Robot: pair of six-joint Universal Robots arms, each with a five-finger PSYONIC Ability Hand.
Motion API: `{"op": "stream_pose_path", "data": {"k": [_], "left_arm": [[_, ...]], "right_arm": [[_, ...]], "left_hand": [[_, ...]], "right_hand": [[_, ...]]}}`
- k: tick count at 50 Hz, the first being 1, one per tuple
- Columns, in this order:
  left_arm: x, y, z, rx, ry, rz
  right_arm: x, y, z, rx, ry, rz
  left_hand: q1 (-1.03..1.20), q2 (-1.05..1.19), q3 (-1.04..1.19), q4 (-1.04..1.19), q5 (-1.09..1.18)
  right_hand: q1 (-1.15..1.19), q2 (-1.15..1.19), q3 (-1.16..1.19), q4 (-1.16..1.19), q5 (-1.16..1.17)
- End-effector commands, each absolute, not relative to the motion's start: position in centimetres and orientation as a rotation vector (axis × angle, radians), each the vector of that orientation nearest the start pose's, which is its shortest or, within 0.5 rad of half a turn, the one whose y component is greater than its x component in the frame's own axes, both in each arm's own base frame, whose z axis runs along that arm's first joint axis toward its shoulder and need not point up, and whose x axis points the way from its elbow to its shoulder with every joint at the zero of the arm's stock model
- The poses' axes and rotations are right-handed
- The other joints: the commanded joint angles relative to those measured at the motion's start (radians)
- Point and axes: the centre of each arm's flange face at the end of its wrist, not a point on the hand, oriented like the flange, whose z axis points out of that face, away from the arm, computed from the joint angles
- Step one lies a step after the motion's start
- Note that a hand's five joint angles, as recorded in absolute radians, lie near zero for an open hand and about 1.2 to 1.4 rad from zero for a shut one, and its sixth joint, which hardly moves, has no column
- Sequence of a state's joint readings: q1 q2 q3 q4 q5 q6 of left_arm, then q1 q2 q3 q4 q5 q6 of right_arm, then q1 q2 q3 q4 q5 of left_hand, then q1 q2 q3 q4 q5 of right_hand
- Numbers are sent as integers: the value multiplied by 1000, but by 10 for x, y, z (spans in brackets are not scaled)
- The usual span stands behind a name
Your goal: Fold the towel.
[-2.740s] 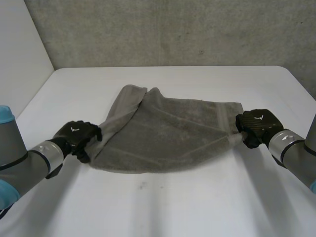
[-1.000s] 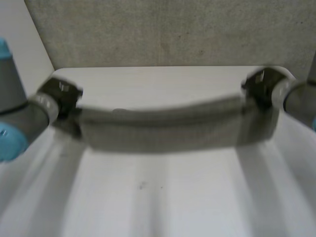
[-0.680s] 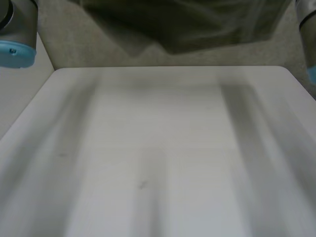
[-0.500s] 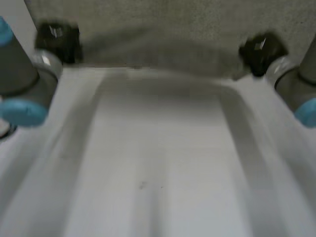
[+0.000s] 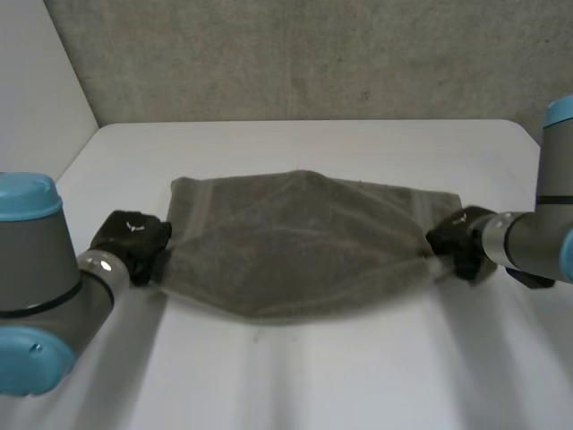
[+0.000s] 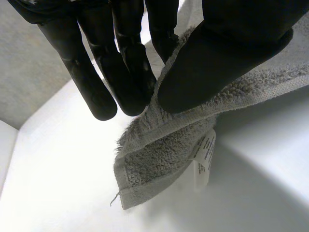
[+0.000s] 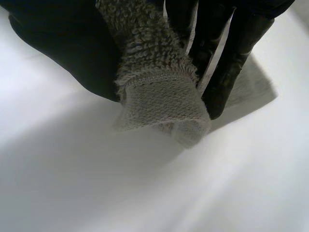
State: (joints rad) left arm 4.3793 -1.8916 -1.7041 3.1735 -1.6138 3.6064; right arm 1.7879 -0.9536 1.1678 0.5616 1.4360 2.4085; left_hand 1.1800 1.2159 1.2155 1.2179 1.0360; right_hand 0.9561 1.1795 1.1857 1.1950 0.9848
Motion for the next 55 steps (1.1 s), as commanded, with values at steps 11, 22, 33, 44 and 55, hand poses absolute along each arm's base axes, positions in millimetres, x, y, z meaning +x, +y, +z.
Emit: {"op": "stream_pose_path", "data": {"k": [11, 22, 33, 44, 55], "left_arm": [[-205, -212, 190, 1170, 2211, -1417], [-202, -198, 208, 1304, 2092, -1360], [-224, -251, 179, 1325, 2101, -1337], [-276, -357, 318, 940, 1618, -2025], [-276, -367, 434, 443, 1227, -2618]], "right_arm": [[193, -267, 197, -1485, 2583, -1088], [190, -243, 199, -1665, 2534, -1036], [204, -290, 185, -1643, 2521, -1305], [238, -378, 303, -1205, 2102, -2413], [236, -371, 386, -814, 1601, -2858]], "left_hand": [[216, 180, 181, 178, 186], [216, 180, 181, 178, 186], [216, 180, 181, 178, 186], [216, 180, 181, 178, 186], [216, 180, 181, 178, 186]], "right_hand": [[440, 217, 211, 201, 237], [440, 217, 211, 201, 237], [440, 217, 211, 201, 237], [440, 217, 211, 201, 237], [440, 217, 211, 201, 237]]}}
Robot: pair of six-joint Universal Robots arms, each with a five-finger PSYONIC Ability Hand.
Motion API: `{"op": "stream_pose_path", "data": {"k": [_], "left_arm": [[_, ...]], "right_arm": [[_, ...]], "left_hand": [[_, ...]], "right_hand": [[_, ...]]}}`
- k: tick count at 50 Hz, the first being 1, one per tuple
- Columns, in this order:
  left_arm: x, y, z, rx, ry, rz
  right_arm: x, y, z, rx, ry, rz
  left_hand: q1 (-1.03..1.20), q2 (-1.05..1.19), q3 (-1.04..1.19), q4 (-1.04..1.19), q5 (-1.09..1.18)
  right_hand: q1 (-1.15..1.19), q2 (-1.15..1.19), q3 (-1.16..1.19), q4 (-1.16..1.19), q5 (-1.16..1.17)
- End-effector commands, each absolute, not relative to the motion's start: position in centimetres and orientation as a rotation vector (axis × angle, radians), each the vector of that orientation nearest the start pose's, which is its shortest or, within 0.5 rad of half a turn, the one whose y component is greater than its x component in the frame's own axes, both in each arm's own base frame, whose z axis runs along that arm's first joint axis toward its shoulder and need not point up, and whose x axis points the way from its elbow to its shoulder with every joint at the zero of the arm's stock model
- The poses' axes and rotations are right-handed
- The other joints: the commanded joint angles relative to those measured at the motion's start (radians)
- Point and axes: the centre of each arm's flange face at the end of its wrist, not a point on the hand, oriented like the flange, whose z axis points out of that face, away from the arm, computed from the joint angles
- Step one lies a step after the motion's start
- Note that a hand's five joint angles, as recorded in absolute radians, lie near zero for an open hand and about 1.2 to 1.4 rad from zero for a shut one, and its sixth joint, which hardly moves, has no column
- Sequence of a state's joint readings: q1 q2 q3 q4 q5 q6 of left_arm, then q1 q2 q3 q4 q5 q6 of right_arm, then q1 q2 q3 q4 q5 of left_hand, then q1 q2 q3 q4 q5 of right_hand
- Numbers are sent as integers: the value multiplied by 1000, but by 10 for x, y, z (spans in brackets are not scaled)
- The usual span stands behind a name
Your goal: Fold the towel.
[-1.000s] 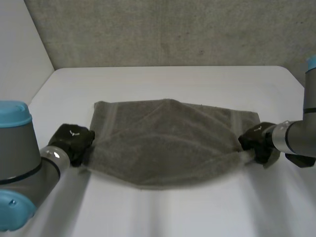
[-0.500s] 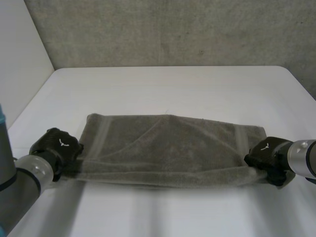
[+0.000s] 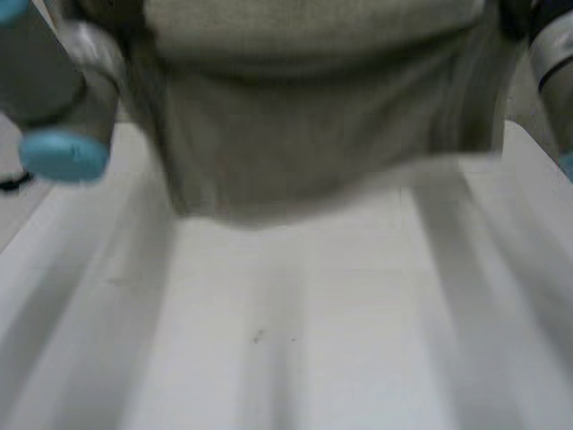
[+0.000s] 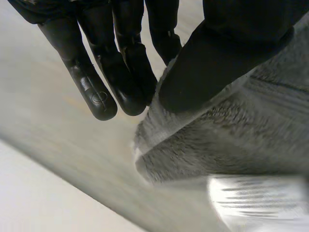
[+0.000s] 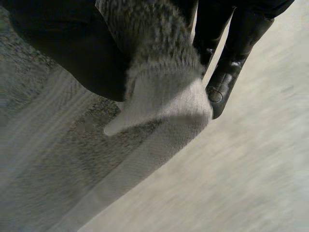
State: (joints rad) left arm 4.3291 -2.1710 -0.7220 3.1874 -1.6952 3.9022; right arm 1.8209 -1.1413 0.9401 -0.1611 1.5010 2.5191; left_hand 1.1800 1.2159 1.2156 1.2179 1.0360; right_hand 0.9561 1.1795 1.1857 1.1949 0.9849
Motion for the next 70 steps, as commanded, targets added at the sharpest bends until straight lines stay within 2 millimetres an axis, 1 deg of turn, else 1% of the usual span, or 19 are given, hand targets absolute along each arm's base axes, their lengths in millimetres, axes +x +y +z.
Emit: {"op": "stream_pose_path", "data": {"k": [1, 3, 5, 6, 8, 9, 11, 12, 13, 14, 16, 22, 28, 33, 38, 43, 50, 60, 70], "left_arm": [[-276, -369, 419, 460, 1304, -2605], [-273, -370, 402, 482, 1389, -2574], [-262, -376, 361, 521, 1563, -2468], [-262, -376, 360, 521, 1564, -2467], [-258, -374, 310, 589, 1740, -2339], [-258, -374, 310, 590, 1741, -2339], [-257, -370, 289, 623, 1811, -2282], [-254, -365, 266, 658, 1885, -2210], [-253, -358, 243, 695, 1955, -2137], [-253, -357, 243, 696, 1956, -2136], [-246, -343, 207, 752, 2069, -2007], [-231, -312, 162, 834, 2231, -1778], [-216, -278, 158, 910, 2324, -1576], [-191, -217, 170, 1108, 2348, -1270], [-185, -188, 195, 1160, 2295, -1288], [-185, -184, 216, 1131, 2227, -1401], [-192, -198, 210, 1178, 2206, -1372], [-223, -263, 179, 1216, 2186, -1387], [-258, -306, 165, 1246, 2130, -1467]], "right_arm": [[237, -370, 380, -836, 1634, -2825], [237, -369, 370, -868, 1689, -2772], [240, -368, 344, -963, 1805, -2622], [240, -368, 344, -964, 1806, -2621], [244, -367, 303, -1082, 1939, -2402], [244, -367, 303, -1083, 1940, -2401], [246, -360, 260, -1180, 2085, -2148], [246, -360, 260, -1181, 2085, -2147], [245, -355, 239, -1231, 2156, -2025], [245, -355, 239, -1232, 2157, -2024], [243, -344, 203, -1350, 2274, -1808], [233, -327, 178, -1490, 2383, -1570], [223, -304, 180, -1543, 2459, -1358], [195, -266, 194, -1629, 2579, -1010], [186, -251, 204, -1727, 2565, -1003], [186, -245, 208, -1759, 2548, -1017], [189, -254, 204, -1764, 2540, -1091], [191, -280, 168, -1659, 2598, -1138], [193, -298, 167, -1537, 2603, -1335]], "left_hand": [[216, 180, 181, 178, 186], [216, 180, 181, 178, 186], [216, 180, 181, 178, 186], [216, 180, 181, 178, 186], [216, 180, 181, 178, 186], [216, 180, 181, 178, 186], [216, 180, 181, 178, 186], [216, 180, 181, 178, 186], [216, 180, 181, 178, 186], [216, 180, 181, 178, 186], [216, 180, 181, 178, 186], [216, 180, 181, 178, 186], [216, 180, 181, 178, 186], [216, 180, 181, 178, 186], [216, 180, 181, 178, 186], [216, 180, 181, 178, 186], [216, 180, 181, 178, 186], [216, 180, 181, 178, 186], [216, 180, 181, 178, 186]], "right_hand": [[440, 217, 211, 201, 237], [440, 217, 211, 201, 237], [440, 217, 211, 201, 237], [440, 217, 211, 201, 237], [440, 217, 211, 201, 237], [440, 217, 211, 201, 237], [440, 217, 211, 201, 237], [440, 217, 211, 201, 237], [440, 217, 211, 201, 237], [440, 217, 211, 201, 237], [440, 217, 211, 201, 237], [440, 217, 211, 201, 237], [440, 217, 211, 201, 237], [440, 217, 211, 201, 237], [440, 217, 211, 201, 237], [440, 217, 211, 201, 237], [440, 217, 211, 201, 237], [440, 217, 211, 201, 237], [440, 217, 211, 201, 237]]}}
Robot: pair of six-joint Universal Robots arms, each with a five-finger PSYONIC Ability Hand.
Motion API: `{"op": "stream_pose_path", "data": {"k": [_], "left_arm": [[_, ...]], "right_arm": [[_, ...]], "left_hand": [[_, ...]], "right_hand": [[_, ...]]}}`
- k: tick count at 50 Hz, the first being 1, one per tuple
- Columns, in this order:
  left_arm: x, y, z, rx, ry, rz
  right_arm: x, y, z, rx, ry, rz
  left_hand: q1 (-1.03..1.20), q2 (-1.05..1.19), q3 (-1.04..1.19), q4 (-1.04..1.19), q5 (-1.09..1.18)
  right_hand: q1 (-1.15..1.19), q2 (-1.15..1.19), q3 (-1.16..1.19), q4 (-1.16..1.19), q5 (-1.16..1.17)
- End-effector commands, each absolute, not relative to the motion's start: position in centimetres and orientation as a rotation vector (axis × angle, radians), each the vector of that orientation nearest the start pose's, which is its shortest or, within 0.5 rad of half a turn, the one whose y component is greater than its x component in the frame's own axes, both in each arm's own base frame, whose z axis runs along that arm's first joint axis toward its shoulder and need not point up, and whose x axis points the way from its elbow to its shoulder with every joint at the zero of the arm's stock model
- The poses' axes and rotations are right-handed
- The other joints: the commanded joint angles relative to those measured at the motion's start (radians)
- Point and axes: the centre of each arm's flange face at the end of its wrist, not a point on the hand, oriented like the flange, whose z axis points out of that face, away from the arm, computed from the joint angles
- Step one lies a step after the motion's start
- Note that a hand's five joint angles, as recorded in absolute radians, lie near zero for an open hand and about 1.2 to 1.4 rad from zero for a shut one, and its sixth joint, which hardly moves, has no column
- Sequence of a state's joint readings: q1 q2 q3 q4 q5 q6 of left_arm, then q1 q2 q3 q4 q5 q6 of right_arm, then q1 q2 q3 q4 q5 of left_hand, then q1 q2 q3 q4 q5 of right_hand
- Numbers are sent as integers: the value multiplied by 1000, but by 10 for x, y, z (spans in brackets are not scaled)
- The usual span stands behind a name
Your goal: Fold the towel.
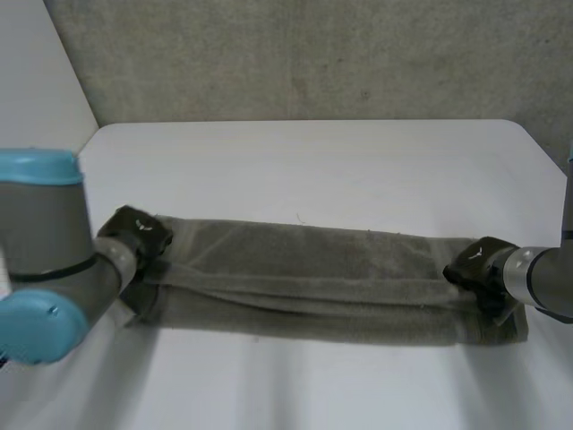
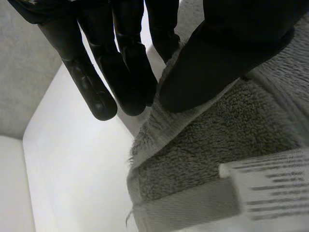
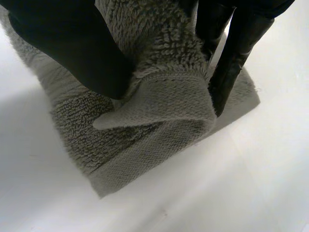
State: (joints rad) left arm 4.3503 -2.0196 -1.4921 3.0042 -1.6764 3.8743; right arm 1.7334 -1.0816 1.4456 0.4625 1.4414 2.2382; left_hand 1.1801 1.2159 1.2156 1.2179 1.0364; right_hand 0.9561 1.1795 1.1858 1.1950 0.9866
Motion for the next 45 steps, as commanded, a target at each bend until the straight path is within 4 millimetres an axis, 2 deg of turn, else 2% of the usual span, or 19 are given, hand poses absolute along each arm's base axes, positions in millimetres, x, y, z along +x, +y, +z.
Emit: {"op": "stream_pose_path", "data": {"k": [1, 2, 4, 7, 12, 17, 24, 26, 27, 29, 30, 31, 32, 34, 35, 37, 38, 40, 45], "left_arm": [[-262, -313, 163, 1241, 2121, -1476], [-262, -313, 163, 1241, 2121, -1476], [-269, -327, 157, 1227, 2104, -1491], [-276, -338, 152, 1221, 2084, -1501], [-284, -349, 147, 1247, 2019, -1502], [-288, -355, 139, 1305, 1955, -1477], [-291, -363, 138, 1322, 1903, -1483], [-293, -365, 141, 1310, 1892, -1503], [-293, -365, 141, 1310, 1892, -1503], [-294, -369, 145, 1289, 1878, -1535], [-294, -369, 145, 1289, 1878, -1535], [-295, -370, 148, 1279, 1870, -1552], [-295, -370, 148, 1279, 1870, -1552], [-296, -372, 150, 1263, 1853, -1578], [-296, -372, 150, 1263, 1853, -1578], [-297, -374, 154, 1248, 1837, -1603], [-297, -374, 154, 1248, 1836, -1603], [-298, -376, 158, 1238, 1826, -1622], [-299, -382, 169, 1204, 1799, -1671]], "right_arm": [[194, -302, 167, -1515, 2600, -1374], [194, -302, 167, -1515, 2600, -1375], [196, -309, 166, -1498, 2589, -1436], [197, -317, 160, -1495, 2582, -1464], [198, -324, 151, -1496, 2602, -1450], [202, -327, 142, -1517, 2628, -1427], [207, -333, 142, -1520, 2610, -1492], [209, -338, 145, -1512, 2588, -1566], [209, -338, 145, -1512, 2588, -1567], [211, -341, 148, -1507, 2576, -1630], [211, -341, 148, -1507, 2576, -1630], [213, -342, 149, -1508, 2572, -1652], [213, -342, 149, -1508, 2571, -1652], [215, -344, 151, -1503, 2569, -1691], [215, -344, 151, -1503, 2569, -1691], [215, -347, 153, -1491, 2577, -1724], [215, -347, 153, -1491, 2578, -1724], [216, -349, 156, -1483, 2569, -1766], [218, -356, 164, -1451, 2544, -1840]], "left_hand": [[216, 180, 181, 178, 185], [216, 180, 181, 178, 185], [216, 180, 181, 178, 185], [216, 180, 181, 178, 185], [216, 180, 181, 178, 185], [216, 180, 181, 178, 185], [216, 180, 181, 178, 185], [56, 20, 21, 18, 25], [55, 19, 20, 17, 24], [-100, -135, -135, -137, -131], [-100, -136, -136, -138, -131], [-278, -314, -313, -316, -309], [-280, -315, -315, -317, -310], [-601, -637, -637, -639, -632], [-603, -638, -638, -640, -633], [-725, -761, -761, -763, -756], [-726, -762, -761, -764, -757], [-767, -803, -802, -805, -798], [-785, -820, -820, -822, -815]], "right_hand": [[440, 217, 211, 201, 235], [440, 217, 211, 201, 235], [440, 217, 211, 201, 235], [440, 217, 211, 201, 235], [440, 217, 211, 201, 235], [440, 217, 211, 201, 235], [412, 188, 182, 173, 207], [359, 136, 130, 120, 154], [359, 136, 129, 120, 154], [266, 42, 36, 27, 61], [265, 42, 35, 26, 60], [204, -19, -26, -35, -1], [203, -20, -26, -36, -2], [-53, -277, -283, -292, -258], [-55, -278, -285, -294, -260], [-382, -606, -612, -621, -587], [-384, -607, -613, -623, -589], [-782, -1005, -1011, -1020, -987], [-782, -1005, -1011, -1020, -987]]}}
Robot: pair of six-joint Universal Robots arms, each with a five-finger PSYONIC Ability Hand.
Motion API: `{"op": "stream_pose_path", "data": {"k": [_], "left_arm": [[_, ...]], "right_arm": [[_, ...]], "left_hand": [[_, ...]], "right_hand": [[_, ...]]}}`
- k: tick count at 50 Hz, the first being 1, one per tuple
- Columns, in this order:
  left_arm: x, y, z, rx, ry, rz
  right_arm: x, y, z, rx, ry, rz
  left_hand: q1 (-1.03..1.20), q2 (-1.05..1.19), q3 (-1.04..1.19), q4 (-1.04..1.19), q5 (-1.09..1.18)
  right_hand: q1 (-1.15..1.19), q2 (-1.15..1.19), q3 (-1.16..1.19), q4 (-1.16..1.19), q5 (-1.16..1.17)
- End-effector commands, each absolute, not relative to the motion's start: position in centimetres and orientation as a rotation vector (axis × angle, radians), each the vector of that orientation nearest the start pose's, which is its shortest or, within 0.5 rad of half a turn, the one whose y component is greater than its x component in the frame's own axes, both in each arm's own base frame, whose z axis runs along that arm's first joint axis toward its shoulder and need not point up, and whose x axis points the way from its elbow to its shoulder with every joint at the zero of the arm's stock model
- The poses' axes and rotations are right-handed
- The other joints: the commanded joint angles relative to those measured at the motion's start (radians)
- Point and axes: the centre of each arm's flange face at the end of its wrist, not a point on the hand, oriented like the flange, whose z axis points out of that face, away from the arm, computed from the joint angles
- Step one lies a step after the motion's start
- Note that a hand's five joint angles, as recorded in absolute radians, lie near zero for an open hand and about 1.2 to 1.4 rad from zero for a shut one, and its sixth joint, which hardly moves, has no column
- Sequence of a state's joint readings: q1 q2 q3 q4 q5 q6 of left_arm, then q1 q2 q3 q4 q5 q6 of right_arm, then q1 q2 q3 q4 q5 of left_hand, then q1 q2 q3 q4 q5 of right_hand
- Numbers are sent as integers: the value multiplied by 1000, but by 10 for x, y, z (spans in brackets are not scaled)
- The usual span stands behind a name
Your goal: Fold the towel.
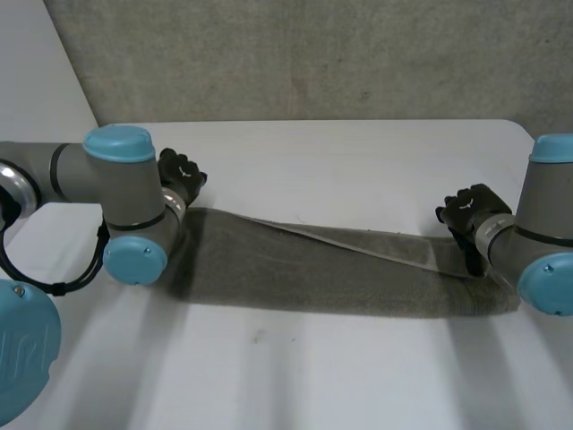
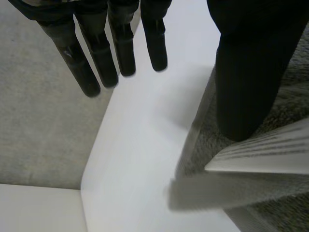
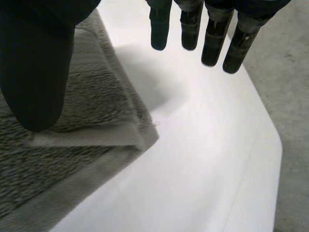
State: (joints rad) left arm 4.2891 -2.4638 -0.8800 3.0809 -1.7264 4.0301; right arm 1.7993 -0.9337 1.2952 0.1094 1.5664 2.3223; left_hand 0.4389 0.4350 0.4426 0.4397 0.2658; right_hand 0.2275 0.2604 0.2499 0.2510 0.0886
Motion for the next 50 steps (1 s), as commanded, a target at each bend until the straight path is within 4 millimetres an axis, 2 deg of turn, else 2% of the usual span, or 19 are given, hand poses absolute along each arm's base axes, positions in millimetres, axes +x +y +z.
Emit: {"op": "stream_pose_path", "data": {"k": [1, 6, 12, 14, 18, 23, 25, 27, 28, 30, 31, 33, 34, 35, 36, 38, 42, 46, 50], "left_arm": [[-299, -382, 169, 1203, 1799, -1671], [-300, -393, 190, 1139, 1744, -1750], [-296, -402, 205, 1077, 1725, -1804], [-290, -404, 212, 1026, 1762, -1833], [-285, -402, 218, 956, 1836, -1876], [-272, -387, 222, 885, 2017, -1880], [-268, -379, 225, 878, 2077, -1878], [-264, -361, 225, 917, 2210, -1855], [-264, -361, 225, 917, 2211, -1855], [-258, -344, 221, 963, 2364, -1784], [-258, -343, 221, 963, 2365, -1783], [-249, -327, 210, 963, 2544, -1639], [-248, -327, 210, 963, 2545, -1639], [-245, -319, 203, 958, 2623, -1557], [-245, -319, 203, 958, 2623, -1556], [-240, -307, 192, 949, 2721, -1420], [-235, -306, 185, 933, 2738, -1384], [-223, -322, 181, 864, 2706, -1434], [-220, -327, 179, 852, 2692, -1447]], "right_arm": [[218, -356, 164, -1450, 2544, -1840], [216, -370, 189, -1342, 2494, -2000], [218, -385, 207, -1239, 2408, -2180], [209, -398, 215, -1143, 2376, -2286], [200, -399, 221, -1076, 2387, -2305], [194, -382, 227, -1048, 2452, -2176], [193, -372, 228, -1055, 2484, -2094], [188, -353, 228, -1066, 2531, -1903], [188, -353, 228, -1066, 2532, -1902], [187, -332, 224, -1089, 2547, -1680], [187, -332, 224, -1089, 2547, -1679], [183, -312, 215, -1095, 2564, -1438], [183, -312, 215, -1095, 2564, -1437], [180, -304, 210, -1083, 2566, -1326], [180, -303, 210, -1083, 2566, -1325], [175, -291, 202, -1053, 2572, -1163], [172, -287, 196, -1027, 2565, -1118], [167, -292, 188, -1008, 2572, -1140], [166, -296, 183, -1012, 2572, -1170]], "left_hand": [[-43, -39, -47, -44, -45], [-43, -39, -47, -44, -45], [-46, -42, -50, -47, -48], [-40, -37, -44, -41, -42], [-26, -22, -30, -27, -27], [21, 25, 17, 20, 20], [51, 55, 47, 50, 49], [115, 119, 111, 114, 113], [115, 119, 111, 114, 114], [185, 189, 182, 185, 184], [186, 190, 182, 185, 184], [232, 236, 229, 232, 231], [233, 237, 229, 232, 231], [230, 234, 226, 229, 228], [230, 234, 226, 229, 228], [230, 234, 226, 229, 228], [224, 228, 220, 223, 222], [221, 225, 217, 220, 219], [215, 219, 211, 214, 214]], "right_hand": [[-53, -86, -75, -77, -89], [-53, -86, -75, -77, -89], [-53, -86, -75, -77, -89], [-53, -86, -75, -77, -89], [-53, -86, -75, -77, -89], [-53, -86, -75, -77, -89], [-53, -86, -75, -77, -89], [77, 44, 55, 53, 41], [78, 45, 55, 54, 42], [180, 147, 158, 157, 144], [180, 148, 158, 157, 145], [227, 194, 205, 203, 191], [227, 195, 205, 204, 192], [288, 256, 266, 265, 253], [289, 256, 267, 266, 253], [362, 329, 340, 339, 327], [462, 429, 440, 439, 427], [480, 447, 457, 456, 444], [486, 453, 463, 462, 450]]}}
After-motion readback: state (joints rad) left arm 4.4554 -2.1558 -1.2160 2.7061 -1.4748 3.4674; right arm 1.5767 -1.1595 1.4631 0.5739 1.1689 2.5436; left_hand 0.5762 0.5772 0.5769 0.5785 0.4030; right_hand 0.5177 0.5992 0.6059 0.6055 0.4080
